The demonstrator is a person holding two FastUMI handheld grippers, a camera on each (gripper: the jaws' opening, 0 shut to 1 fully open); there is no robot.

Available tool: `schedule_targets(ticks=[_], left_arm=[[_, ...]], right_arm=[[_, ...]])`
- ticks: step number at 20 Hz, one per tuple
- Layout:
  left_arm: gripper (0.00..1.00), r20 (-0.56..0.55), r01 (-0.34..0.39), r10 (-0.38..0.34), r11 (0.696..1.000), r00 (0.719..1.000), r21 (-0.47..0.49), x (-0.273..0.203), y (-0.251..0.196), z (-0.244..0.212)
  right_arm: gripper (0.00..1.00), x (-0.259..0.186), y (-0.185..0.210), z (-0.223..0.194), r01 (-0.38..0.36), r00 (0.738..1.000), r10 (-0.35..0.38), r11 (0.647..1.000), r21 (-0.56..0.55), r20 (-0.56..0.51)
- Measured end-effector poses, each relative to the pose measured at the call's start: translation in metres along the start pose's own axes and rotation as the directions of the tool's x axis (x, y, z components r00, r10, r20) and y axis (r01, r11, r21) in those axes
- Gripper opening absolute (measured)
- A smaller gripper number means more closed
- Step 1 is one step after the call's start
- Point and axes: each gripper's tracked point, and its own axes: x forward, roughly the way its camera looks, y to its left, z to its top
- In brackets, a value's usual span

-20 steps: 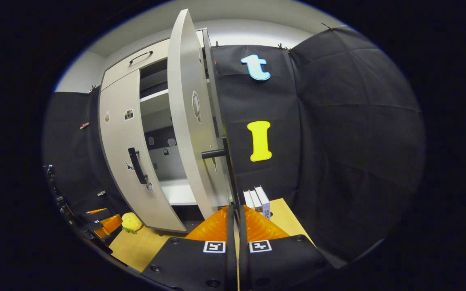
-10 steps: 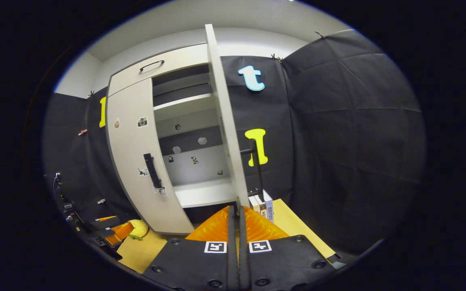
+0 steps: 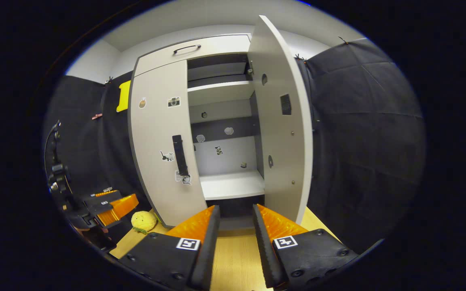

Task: Open the right door of the double-door shoe cabinet with the right hand, and open the left door with the left hand.

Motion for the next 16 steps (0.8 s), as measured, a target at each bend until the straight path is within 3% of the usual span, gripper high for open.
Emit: schedule_targets(ticks=[3,4,7,12,16], left_arm=[[0.95,0.039,0.002,-0.002,1.000,0.999,0.021,0.020,-0.010,0.021],[0.95,0.051,0.004,-0.005,1.000,0.999,0.021,0.029,-0.014,0.029],[0.95,0.079,0.017,-0.017,1.000,0.997,0.004,0.059,-0.026,0.051],[0.95,0.107,-0.010,0.008,1.000,0.994,0.018,0.116,-0.036,0.080],[0.95,0.072,-0.016,0.015,1.000,0.997,0.016,0.160,-0.048,0.076]], right_arm=[[0.95,0.018,0.004,-0.016,-0.013,1.000,0.013,1.000,-0.028,-0.010],[0.99,0.023,-0.002,-0.021,0.010,1.000,-0.011,0.999,-0.049,-0.019],[0.99,0.031,-0.012,-0.033,0.011,1.000,-0.014,0.997,-0.072,-0.028],[0.99,0.034,-0.020,-0.056,-0.048,0.997,0.045,0.998,-0.051,-0.059],[0.98,0.034,-0.018,-0.071,-0.106,0.991,0.102,0.993,-0.049,-0.089]])
